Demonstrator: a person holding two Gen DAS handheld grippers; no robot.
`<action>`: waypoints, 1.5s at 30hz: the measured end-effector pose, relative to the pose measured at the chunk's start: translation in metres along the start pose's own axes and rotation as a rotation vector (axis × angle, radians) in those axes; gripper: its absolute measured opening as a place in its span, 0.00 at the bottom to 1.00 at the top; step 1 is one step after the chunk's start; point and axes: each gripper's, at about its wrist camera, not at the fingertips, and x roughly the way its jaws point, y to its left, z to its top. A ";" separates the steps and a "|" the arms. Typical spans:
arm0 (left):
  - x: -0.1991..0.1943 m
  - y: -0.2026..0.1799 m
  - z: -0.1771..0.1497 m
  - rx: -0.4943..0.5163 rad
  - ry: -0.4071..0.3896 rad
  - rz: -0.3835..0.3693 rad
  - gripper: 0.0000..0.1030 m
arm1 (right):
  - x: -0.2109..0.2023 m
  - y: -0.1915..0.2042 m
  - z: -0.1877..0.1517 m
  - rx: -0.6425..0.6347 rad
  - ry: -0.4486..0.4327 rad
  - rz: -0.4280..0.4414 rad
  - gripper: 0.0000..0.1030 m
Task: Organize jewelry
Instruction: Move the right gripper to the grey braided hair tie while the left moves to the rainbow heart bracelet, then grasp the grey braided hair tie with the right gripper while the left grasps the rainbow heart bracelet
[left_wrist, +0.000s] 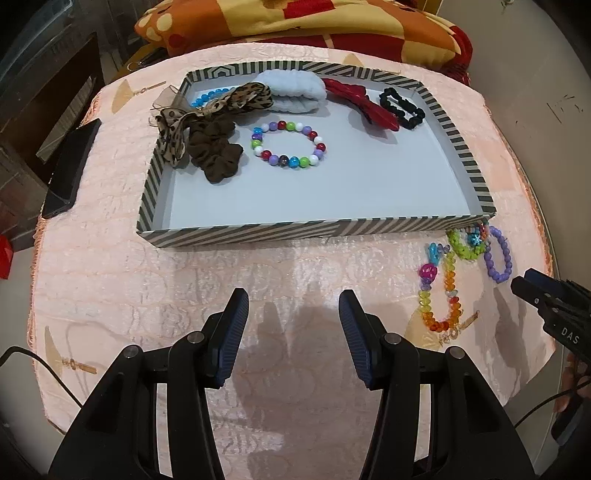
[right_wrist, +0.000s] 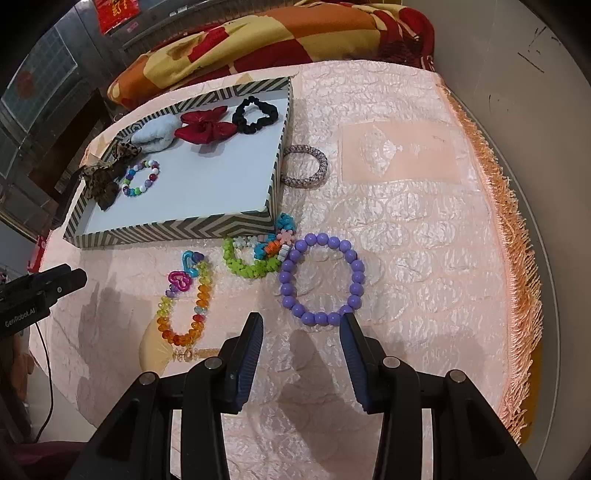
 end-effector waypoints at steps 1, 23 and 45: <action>0.000 -0.001 0.000 0.000 0.000 -0.001 0.49 | 0.000 0.000 0.000 0.001 -0.001 0.001 0.40; 0.010 -0.016 0.004 0.005 0.028 -0.030 0.49 | 0.004 -0.021 0.038 0.000 -0.029 -0.018 0.40; 0.021 -0.037 0.003 -0.036 0.071 -0.077 0.49 | 0.084 -0.033 0.127 -0.165 0.016 -0.018 0.06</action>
